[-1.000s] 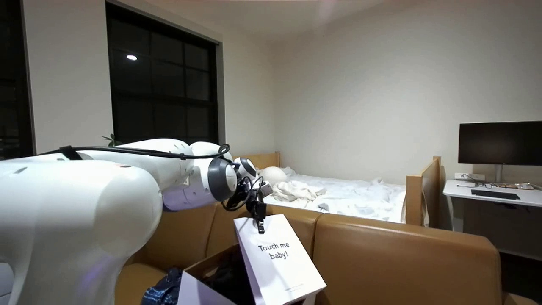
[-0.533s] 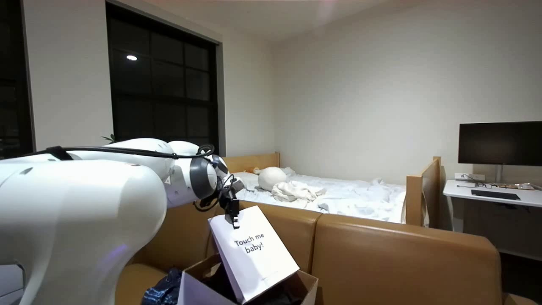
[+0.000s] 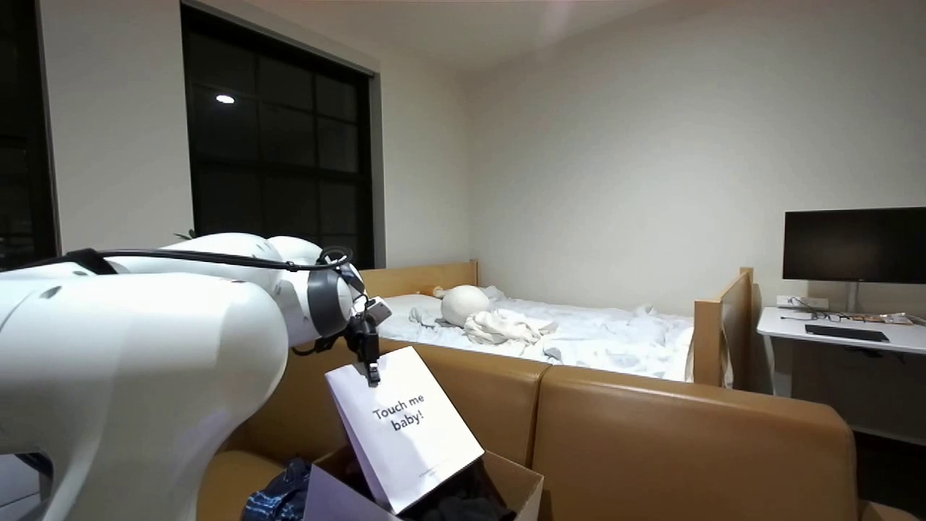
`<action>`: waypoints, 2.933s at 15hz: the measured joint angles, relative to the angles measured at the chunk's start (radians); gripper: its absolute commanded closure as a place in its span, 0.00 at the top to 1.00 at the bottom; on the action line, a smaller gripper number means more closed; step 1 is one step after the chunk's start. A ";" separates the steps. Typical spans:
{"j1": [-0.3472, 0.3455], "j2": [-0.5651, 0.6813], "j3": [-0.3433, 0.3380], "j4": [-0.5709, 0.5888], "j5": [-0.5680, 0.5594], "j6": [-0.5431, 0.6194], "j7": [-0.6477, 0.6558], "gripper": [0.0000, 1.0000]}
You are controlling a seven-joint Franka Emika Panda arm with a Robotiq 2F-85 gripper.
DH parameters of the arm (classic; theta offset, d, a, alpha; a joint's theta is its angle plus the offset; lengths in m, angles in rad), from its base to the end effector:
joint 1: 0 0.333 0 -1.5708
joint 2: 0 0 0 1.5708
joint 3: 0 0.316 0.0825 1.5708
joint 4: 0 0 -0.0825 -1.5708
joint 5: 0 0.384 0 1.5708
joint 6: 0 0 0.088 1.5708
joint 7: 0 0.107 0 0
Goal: Put the white paper bag in the box
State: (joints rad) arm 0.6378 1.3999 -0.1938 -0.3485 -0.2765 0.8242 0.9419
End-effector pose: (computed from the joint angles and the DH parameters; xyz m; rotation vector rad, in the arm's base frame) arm 0.6016 0.3378 0.2012 2.0810 -0.5561 -0.3940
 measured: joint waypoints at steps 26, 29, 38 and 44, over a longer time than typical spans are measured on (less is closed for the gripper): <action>-0.006 -0.098 0.110 0.001 0.152 0.142 0.390 1.00; -0.036 -0.123 0.091 0.002 0.143 0.176 0.392 1.00; -0.203 -0.253 0.106 0.004 0.145 0.498 0.307 1.00; -0.294 -0.331 0.069 0.003 0.112 0.310 0.150 1.00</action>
State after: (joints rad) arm 0.3436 1.0686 -0.1249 -0.3453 -0.1642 1.1345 1.0915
